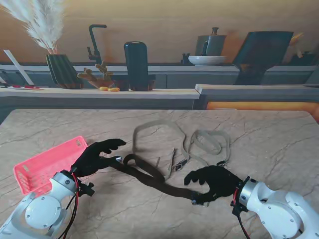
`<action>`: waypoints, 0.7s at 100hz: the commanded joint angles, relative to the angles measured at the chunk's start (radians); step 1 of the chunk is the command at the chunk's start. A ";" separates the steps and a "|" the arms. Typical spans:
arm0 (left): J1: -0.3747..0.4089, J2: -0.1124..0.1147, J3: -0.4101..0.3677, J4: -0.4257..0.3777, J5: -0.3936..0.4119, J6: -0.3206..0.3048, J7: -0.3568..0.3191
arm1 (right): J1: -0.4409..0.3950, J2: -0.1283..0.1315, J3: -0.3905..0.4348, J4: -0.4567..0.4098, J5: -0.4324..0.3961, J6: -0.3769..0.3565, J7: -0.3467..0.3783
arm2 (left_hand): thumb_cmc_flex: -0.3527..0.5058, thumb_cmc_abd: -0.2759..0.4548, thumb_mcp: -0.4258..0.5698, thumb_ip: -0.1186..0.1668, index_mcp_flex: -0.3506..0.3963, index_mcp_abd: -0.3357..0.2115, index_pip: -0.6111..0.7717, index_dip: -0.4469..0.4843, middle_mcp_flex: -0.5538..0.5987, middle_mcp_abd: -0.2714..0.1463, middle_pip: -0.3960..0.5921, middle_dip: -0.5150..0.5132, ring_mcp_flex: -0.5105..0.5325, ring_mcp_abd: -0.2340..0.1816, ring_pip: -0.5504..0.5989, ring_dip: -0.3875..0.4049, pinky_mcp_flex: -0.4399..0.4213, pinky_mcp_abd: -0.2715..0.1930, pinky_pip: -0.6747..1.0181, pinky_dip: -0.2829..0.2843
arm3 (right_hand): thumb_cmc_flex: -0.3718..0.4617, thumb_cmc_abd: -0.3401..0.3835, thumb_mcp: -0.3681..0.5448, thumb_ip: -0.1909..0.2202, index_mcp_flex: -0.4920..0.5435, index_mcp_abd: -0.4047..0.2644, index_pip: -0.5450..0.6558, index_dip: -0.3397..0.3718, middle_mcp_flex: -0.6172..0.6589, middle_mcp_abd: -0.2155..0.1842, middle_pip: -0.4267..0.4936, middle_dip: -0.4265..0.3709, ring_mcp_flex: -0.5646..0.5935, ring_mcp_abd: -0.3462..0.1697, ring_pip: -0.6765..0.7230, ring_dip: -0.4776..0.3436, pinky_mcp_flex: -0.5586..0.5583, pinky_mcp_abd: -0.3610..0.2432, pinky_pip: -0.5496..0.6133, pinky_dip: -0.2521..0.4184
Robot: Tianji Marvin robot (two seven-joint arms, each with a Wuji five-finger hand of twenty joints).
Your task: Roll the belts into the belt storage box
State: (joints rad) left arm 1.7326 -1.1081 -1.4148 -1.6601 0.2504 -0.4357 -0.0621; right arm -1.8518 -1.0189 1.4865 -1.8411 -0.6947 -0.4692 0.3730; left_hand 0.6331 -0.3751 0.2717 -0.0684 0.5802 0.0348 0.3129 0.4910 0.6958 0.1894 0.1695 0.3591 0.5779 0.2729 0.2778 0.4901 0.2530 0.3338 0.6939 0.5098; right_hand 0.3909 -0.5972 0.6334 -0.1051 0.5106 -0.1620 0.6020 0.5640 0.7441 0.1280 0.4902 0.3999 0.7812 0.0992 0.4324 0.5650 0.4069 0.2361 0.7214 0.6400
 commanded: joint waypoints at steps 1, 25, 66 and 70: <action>0.008 -0.002 0.001 -0.007 0.002 0.002 0.003 | -0.013 0.010 -0.004 -0.008 -0.011 -0.005 -0.002 | -0.030 0.006 0.017 0.023 -0.011 -0.029 0.028 0.012 0.009 -0.024 0.016 0.012 0.016 -0.021 0.010 0.010 -0.005 -0.024 0.001 0.021 | 0.000 0.014 0.003 0.032 0.011 0.008 -0.002 0.004 0.013 -0.005 0.025 0.020 0.014 -0.010 0.033 0.022 0.003 -0.027 0.025 0.032; 0.007 0.000 0.005 -0.008 0.001 0.009 -0.006 | 0.008 0.018 -0.036 0.021 -0.090 0.002 0.015 | -0.027 0.010 0.013 0.024 -0.007 -0.024 0.028 0.013 0.013 -0.020 0.018 0.015 0.020 -0.019 0.014 0.014 -0.006 -0.024 0.004 0.023 | -0.008 0.003 -0.014 0.035 0.000 0.039 -0.019 0.000 -0.022 0.003 0.033 0.028 -0.025 -0.007 0.057 0.036 -0.012 -0.037 0.028 0.037; 0.008 -0.001 0.005 -0.011 -0.001 0.016 -0.005 | 0.100 0.017 -0.127 0.119 -0.287 -0.006 -0.089 | -0.023 0.012 0.009 0.024 -0.002 -0.023 0.029 0.015 0.022 -0.019 0.021 0.019 0.028 -0.015 0.023 0.022 -0.007 -0.022 0.008 0.024 | 0.012 -0.009 -0.016 0.042 -0.023 0.082 -0.022 0.000 -0.078 0.013 0.145 0.077 -0.072 -0.011 0.207 0.094 -0.001 -0.092 0.135 0.105; 0.009 -0.001 0.005 -0.012 -0.001 0.017 -0.004 | 0.107 0.016 -0.135 0.129 -0.299 -0.004 -0.108 | -0.023 0.011 0.009 0.024 -0.002 -0.022 0.029 0.015 0.024 -0.020 0.022 0.020 0.028 -0.015 0.024 0.022 -0.006 -0.022 0.008 0.024 | 0.013 -0.008 -0.016 0.040 -0.022 0.083 -0.019 -0.001 -0.080 0.013 0.159 0.082 -0.074 -0.011 0.228 0.102 0.000 -0.094 0.150 0.111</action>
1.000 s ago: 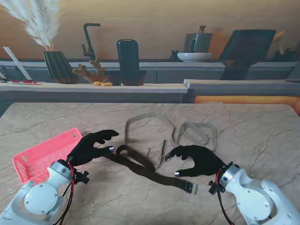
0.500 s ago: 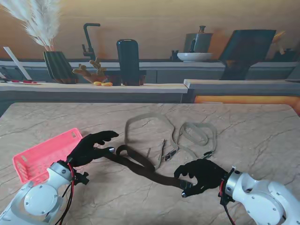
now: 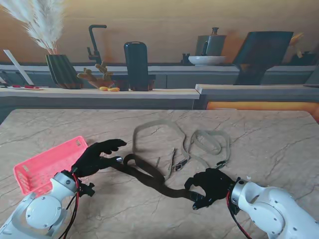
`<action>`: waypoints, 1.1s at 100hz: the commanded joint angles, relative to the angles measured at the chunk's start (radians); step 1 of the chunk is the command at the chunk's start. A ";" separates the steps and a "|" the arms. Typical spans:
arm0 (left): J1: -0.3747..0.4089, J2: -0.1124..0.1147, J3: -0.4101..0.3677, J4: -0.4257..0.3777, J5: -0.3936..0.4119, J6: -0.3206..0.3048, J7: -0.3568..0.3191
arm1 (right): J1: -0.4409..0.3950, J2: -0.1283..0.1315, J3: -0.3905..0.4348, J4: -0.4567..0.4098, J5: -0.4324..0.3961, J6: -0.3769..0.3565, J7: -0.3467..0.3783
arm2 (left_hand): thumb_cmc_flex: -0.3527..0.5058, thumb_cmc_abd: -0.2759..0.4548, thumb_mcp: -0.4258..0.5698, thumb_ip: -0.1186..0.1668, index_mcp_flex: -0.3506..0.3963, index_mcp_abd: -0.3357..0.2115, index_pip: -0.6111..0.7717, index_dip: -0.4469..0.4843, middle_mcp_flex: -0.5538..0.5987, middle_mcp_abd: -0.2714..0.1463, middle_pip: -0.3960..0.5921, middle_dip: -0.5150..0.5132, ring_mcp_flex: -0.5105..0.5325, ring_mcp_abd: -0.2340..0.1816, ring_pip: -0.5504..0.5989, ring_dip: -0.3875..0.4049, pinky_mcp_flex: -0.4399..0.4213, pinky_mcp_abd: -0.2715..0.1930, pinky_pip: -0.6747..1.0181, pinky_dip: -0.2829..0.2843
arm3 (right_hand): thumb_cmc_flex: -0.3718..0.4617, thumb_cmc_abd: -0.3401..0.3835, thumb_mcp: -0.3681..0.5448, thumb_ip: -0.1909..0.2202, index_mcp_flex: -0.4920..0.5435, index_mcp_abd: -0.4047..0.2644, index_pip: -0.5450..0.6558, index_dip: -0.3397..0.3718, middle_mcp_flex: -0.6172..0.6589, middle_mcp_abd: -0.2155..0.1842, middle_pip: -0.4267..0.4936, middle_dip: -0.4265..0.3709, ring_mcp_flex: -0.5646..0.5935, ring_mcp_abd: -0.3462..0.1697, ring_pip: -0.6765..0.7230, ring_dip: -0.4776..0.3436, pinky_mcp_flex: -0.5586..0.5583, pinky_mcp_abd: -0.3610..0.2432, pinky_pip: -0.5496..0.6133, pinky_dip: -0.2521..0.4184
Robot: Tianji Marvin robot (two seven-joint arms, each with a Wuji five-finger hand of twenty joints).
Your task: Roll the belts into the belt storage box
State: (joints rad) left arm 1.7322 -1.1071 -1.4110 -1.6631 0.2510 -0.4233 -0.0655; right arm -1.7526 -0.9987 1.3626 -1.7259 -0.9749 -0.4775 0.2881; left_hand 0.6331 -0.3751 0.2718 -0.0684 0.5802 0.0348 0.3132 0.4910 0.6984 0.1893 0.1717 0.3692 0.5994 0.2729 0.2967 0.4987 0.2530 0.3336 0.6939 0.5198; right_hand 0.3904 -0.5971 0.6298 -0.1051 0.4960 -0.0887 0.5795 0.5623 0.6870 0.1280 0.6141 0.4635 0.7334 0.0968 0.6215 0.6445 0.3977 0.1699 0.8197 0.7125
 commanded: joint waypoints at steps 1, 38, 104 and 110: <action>0.009 -0.002 0.001 -0.009 -0.002 0.005 -0.001 | 0.009 -0.005 -0.012 0.016 -0.021 0.005 -0.027 | -0.023 0.011 0.009 0.025 -0.002 -0.023 0.029 0.015 0.022 -0.021 0.020 0.010 0.007 -0.017 0.005 0.014 -0.006 -0.023 0.008 0.014 | 0.014 -0.008 -0.011 0.040 -0.007 0.009 0.004 0.001 -0.024 0.013 0.038 0.020 -0.026 -0.009 0.043 0.024 0.009 -0.029 0.054 0.039; 0.008 -0.001 -0.001 -0.009 -0.006 0.009 -0.008 | 0.022 -0.012 -0.034 0.042 -0.080 0.033 -0.119 | -0.022 0.011 0.008 0.025 0.006 -0.021 0.033 0.018 0.034 -0.021 0.025 0.014 0.017 -0.015 0.014 0.020 -0.005 -0.021 0.013 0.015 | 0.014 0.002 0.004 0.041 0.007 -0.009 0.033 0.004 -0.026 0.017 0.093 0.041 -0.030 -0.008 0.115 0.049 0.008 -0.036 0.110 0.046; 0.010 -0.001 -0.003 -0.010 -0.003 0.014 -0.006 | 0.131 -0.007 -0.153 0.144 0.106 0.046 -0.024 | -0.020 0.014 0.006 0.025 0.013 -0.022 0.036 0.021 0.038 -0.020 0.027 0.017 0.019 -0.013 0.017 0.024 -0.006 -0.021 0.018 0.015 | 0.230 -0.083 0.323 -0.124 0.353 -0.231 0.480 -0.247 0.309 -0.076 0.339 0.162 0.100 -0.052 0.480 0.280 0.064 -0.043 0.259 0.079; 0.010 -0.001 -0.002 -0.009 -0.003 0.015 -0.006 | 0.133 -0.008 -0.155 0.147 0.136 0.049 -0.018 | -0.020 0.014 0.006 0.025 0.013 -0.022 0.037 0.021 0.038 -0.020 0.027 0.017 0.019 -0.013 0.017 0.024 -0.007 -0.020 0.018 0.015 | 0.234 -0.096 0.335 -0.137 0.381 -0.223 0.490 -0.279 0.342 -0.078 0.329 0.137 0.109 -0.050 0.484 0.280 0.067 -0.042 0.270 0.079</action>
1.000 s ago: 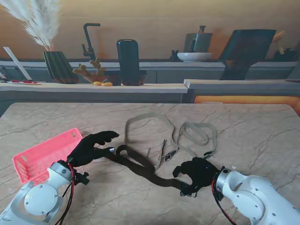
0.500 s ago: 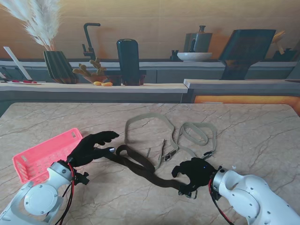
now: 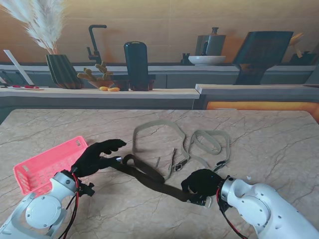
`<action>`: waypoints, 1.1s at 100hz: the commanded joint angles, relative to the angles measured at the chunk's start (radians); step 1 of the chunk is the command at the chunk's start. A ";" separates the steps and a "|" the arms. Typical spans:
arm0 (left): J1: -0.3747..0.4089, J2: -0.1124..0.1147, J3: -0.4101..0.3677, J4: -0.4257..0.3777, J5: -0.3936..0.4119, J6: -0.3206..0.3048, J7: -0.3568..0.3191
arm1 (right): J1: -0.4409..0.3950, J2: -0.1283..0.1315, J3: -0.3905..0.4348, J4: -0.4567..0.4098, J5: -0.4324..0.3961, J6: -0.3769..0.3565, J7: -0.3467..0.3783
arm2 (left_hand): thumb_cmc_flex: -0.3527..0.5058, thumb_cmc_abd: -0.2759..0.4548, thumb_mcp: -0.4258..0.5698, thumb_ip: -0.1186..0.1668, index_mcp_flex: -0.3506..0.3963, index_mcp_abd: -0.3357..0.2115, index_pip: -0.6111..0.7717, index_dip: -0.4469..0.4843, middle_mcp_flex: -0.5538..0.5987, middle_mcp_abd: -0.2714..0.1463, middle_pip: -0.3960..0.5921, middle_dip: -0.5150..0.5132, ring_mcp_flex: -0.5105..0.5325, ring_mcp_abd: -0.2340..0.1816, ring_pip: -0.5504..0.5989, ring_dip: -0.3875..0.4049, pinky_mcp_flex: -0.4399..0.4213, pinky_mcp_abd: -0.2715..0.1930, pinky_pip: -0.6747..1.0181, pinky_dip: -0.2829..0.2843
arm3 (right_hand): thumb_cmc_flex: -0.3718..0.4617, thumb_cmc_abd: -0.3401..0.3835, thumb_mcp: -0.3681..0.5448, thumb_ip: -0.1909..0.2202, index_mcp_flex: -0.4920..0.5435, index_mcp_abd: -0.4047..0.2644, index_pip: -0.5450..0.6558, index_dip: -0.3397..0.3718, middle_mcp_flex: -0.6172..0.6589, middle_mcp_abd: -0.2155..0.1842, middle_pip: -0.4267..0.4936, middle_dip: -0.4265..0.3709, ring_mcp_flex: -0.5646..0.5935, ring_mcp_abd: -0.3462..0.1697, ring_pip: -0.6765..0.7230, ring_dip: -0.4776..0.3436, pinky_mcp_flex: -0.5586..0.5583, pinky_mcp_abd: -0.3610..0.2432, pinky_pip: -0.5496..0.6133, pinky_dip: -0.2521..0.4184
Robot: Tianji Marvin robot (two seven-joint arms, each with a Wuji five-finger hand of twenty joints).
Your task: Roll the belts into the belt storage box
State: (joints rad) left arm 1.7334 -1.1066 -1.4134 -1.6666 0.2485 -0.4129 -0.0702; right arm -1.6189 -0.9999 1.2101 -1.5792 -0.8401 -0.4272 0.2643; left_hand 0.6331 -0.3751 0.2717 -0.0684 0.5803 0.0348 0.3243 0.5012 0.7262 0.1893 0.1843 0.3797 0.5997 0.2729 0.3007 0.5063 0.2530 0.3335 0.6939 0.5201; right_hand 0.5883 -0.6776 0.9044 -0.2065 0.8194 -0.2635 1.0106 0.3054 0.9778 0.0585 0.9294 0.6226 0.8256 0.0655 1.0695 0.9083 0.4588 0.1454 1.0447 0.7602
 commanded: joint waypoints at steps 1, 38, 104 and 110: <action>0.008 -0.002 0.000 -0.006 0.000 0.005 -0.002 | -0.001 -0.007 -0.003 0.000 0.005 -0.001 0.007 | -0.020 0.014 0.006 0.025 0.013 -0.022 0.026 0.011 0.010 -0.021 0.014 0.006 0.019 -0.014 0.014 0.017 -0.007 -0.020 0.018 0.014 | 0.035 -0.017 0.061 -0.038 0.061 -0.048 0.060 -0.026 0.055 -0.009 0.012 -0.025 0.017 -0.018 0.036 0.016 0.006 -0.018 0.046 0.032; -0.021 -0.013 0.058 0.003 0.031 0.024 0.053 | -0.019 -0.019 0.016 -0.056 0.373 0.116 0.116 | 0.008 0.014 0.032 0.027 0.009 -0.022 0.042 0.020 -0.017 -0.023 0.017 0.010 -0.006 -0.028 0.008 0.016 -0.004 -0.030 0.037 0.021 | 0.072 -0.015 0.078 -0.050 0.086 -0.010 0.077 -0.045 0.073 0.025 0.000 -0.031 0.026 0.014 0.025 0.009 0.001 0.004 0.057 0.034; -0.155 -0.013 0.228 0.083 0.172 0.119 0.090 | -0.026 -0.126 0.017 -0.149 0.606 0.216 -0.229 | -0.019 -0.014 0.125 0.024 -0.188 0.021 -0.038 -0.061 -0.364 -0.023 -0.032 -0.088 -0.305 -0.077 -0.127 -0.122 -0.153 -0.177 -0.213 -0.103 | 0.038 -0.013 0.081 -0.052 0.089 -0.056 0.062 -0.026 -0.005 -0.031 -0.056 -0.012 -0.056 -0.016 -0.072 -0.043 -0.090 0.018 -0.045 -0.010; -0.171 -0.017 0.248 0.096 0.204 0.126 0.119 | -0.018 -0.135 0.006 -0.153 0.610 0.222 -0.263 | -0.025 -0.023 0.148 0.025 -0.214 0.037 -0.049 -0.080 -0.391 -0.016 -0.025 -0.097 -0.326 -0.079 -0.129 -0.134 -0.160 -0.186 -0.241 -0.116 | 0.032 -0.014 0.085 -0.053 0.088 -0.064 0.063 -0.026 -0.011 -0.035 -0.059 -0.013 -0.060 -0.021 -0.078 -0.047 -0.096 0.022 -0.052 -0.014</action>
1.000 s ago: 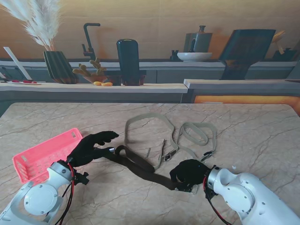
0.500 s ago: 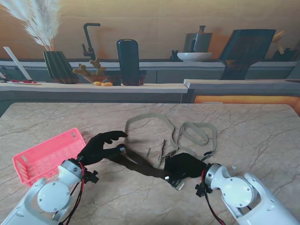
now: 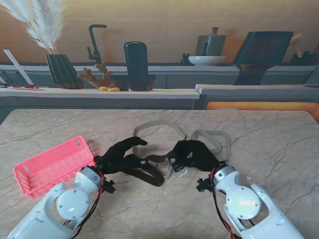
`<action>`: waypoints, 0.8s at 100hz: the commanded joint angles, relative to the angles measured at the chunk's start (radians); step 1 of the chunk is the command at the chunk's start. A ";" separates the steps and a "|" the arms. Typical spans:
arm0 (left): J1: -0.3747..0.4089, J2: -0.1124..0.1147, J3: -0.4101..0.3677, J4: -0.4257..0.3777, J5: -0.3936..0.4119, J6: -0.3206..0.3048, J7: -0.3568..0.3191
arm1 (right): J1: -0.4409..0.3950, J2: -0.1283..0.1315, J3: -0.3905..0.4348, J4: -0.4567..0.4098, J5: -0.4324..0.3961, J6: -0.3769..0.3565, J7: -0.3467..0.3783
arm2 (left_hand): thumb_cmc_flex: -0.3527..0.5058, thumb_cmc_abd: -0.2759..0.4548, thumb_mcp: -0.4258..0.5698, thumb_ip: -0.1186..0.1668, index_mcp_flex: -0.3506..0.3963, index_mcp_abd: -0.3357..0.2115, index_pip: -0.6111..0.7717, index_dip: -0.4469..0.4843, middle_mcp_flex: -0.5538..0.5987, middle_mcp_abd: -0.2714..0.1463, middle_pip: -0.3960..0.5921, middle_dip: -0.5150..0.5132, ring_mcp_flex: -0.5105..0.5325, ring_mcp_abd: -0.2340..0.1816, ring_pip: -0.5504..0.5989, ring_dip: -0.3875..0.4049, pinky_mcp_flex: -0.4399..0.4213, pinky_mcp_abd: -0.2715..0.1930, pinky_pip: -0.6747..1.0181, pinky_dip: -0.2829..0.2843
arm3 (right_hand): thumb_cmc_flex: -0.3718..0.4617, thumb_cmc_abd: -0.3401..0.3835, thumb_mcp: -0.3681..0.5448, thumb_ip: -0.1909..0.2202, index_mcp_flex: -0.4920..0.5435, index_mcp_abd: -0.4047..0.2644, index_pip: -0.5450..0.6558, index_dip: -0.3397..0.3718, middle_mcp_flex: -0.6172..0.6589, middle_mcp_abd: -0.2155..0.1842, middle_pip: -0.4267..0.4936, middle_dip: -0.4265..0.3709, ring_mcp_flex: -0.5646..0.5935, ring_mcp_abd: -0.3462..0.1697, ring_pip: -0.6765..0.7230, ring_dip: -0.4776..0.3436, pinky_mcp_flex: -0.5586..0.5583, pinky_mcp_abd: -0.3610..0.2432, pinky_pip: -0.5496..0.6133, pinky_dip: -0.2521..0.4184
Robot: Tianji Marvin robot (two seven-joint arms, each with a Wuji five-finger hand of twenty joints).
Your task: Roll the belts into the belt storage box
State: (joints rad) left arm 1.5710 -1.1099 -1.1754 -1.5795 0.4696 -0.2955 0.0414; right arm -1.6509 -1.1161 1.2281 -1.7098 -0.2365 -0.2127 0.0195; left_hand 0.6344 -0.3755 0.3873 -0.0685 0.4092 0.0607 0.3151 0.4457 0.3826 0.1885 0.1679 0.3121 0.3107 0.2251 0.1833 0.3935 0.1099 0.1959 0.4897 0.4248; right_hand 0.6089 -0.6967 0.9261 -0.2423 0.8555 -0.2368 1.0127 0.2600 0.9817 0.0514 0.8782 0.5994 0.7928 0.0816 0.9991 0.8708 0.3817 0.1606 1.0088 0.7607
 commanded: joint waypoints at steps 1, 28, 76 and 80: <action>-0.012 -0.014 0.014 0.011 -0.012 0.009 0.012 | 0.016 -0.020 -0.014 -0.023 0.007 0.008 -0.023 | -0.026 -0.023 0.035 0.025 -0.046 0.015 -0.041 -0.026 -0.050 -0.013 -0.009 -0.031 -0.039 -0.030 -0.012 -0.022 -0.018 -0.049 -0.038 -0.022 | 0.010 0.005 0.064 -0.018 0.051 -0.092 0.061 0.020 -0.017 -0.027 -0.009 0.010 -0.029 -0.037 -0.009 -0.010 -0.021 0.007 -0.018 -0.016; -0.057 -0.019 0.074 0.039 0.036 0.037 0.048 | 0.061 -0.048 -0.061 -0.023 0.026 0.019 -0.115 | 0.013 -0.021 0.101 0.019 -0.042 0.018 0.004 -0.047 -0.010 -0.005 0.055 -0.042 0.006 -0.034 0.043 -0.021 0.006 -0.044 0.015 -0.010 | -0.004 0.011 0.068 -0.023 0.047 -0.112 0.063 0.023 -0.069 -0.023 -0.034 0.001 -0.061 -0.045 -0.044 -0.034 -0.048 0.014 -0.058 -0.039; -0.082 -0.035 0.129 0.044 -0.027 0.027 0.067 | 0.120 -0.088 -0.130 0.012 0.088 0.079 -0.213 | 0.656 0.306 -0.382 0.014 0.166 -0.058 0.356 0.125 0.549 -0.041 0.298 0.114 0.476 0.010 0.401 0.131 0.222 0.038 0.551 0.079 | -0.016 0.015 0.067 -0.025 0.047 -0.109 0.064 0.018 -0.137 -0.019 -0.144 -0.085 -0.086 -0.055 -0.190 -0.149 -0.069 0.031 -0.120 -0.094; -0.084 -0.033 0.130 0.041 -0.050 0.029 0.044 | 0.121 -0.090 -0.133 0.013 0.104 0.084 -0.212 | 0.656 0.305 -0.374 0.014 0.165 -0.057 0.384 0.134 0.568 -0.042 0.319 0.129 0.490 0.011 0.414 0.132 0.232 0.038 0.561 0.082 | -0.019 0.013 0.068 -0.026 0.048 -0.113 0.064 0.014 -0.144 -0.010 -0.200 -0.130 -0.093 -0.051 -0.261 -0.199 -0.076 0.036 -0.137 -0.111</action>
State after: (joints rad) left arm 1.4866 -1.1369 -1.0492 -1.5267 0.4358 -0.2665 0.1187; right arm -1.5293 -1.1939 1.1013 -1.6972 -0.1572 -0.1379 -0.1959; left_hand 1.2122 -0.1122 0.0140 -0.0685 0.5585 0.0479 0.6331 0.5554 0.9082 0.1654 0.4421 0.4152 0.7690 0.2347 0.5661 0.5113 0.3241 0.2270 1.0086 0.4853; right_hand 0.5893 -0.6964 0.9365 -0.2428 0.8561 -0.2442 1.0127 0.2600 0.8630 0.0485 0.7445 0.5218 0.7304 0.0585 0.8127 0.7257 0.3238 0.1887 0.9015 0.6774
